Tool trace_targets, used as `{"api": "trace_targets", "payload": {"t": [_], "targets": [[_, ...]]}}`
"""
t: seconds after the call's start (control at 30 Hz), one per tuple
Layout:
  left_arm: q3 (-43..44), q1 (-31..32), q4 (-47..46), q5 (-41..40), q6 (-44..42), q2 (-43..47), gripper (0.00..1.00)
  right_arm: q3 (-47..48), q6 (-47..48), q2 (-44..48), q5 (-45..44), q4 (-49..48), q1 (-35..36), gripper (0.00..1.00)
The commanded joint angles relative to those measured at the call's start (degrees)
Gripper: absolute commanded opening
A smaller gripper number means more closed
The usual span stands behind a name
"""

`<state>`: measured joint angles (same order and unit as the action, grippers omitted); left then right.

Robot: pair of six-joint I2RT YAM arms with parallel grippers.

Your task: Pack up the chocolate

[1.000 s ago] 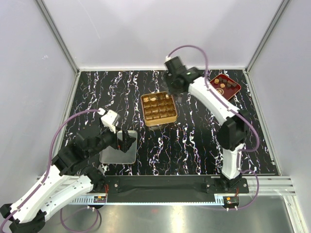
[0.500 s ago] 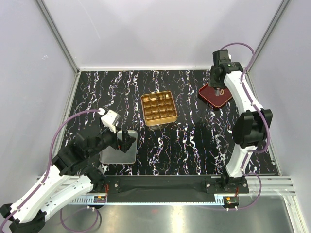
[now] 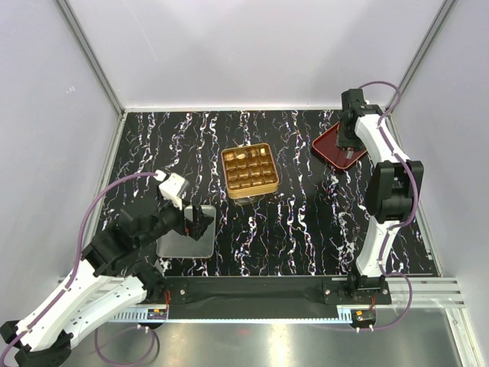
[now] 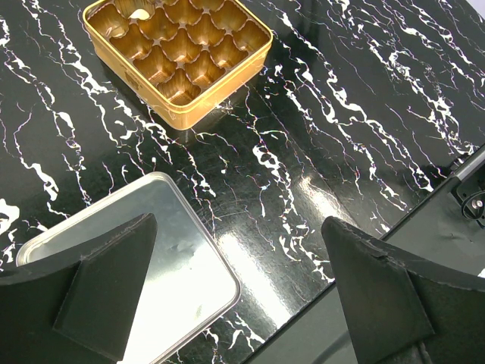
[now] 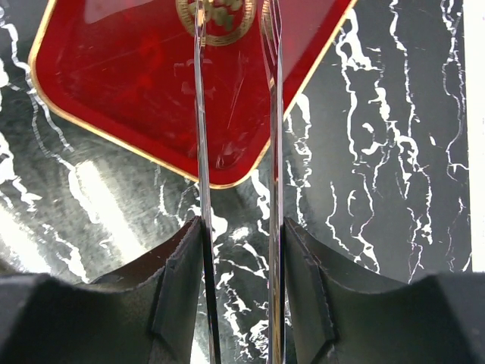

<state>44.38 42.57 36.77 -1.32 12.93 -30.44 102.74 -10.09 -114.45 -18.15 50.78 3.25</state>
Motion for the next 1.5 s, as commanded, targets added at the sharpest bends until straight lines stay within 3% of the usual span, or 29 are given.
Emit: {"api": "trace_targets", "payload": {"t": [0.0,0.77,1.17,1.47], "targets": [[0.0,0.1,-1.9,-0.3,-0.6,-0.1,0.99,-0.1,0.6,0.2,-1.9,-3.1,-0.9,0.50],[0.0,0.1,-1.9,-0.7,-0.6,-0.9,0.99,7.6,1.7,-7.8,6.1,-4.7,-5.0,0.50],[-0.1,0.1,-2.0,-0.6,-0.7,-1.3,0.99,9.8,1.8,-10.0,5.6,-4.0,-5.0,0.49],[0.0,0.1,-2.0,-0.3,-0.8,-1.5,0.99,9.1,0.7,-4.5,0.1,-2.4,-5.0,0.50]]}}
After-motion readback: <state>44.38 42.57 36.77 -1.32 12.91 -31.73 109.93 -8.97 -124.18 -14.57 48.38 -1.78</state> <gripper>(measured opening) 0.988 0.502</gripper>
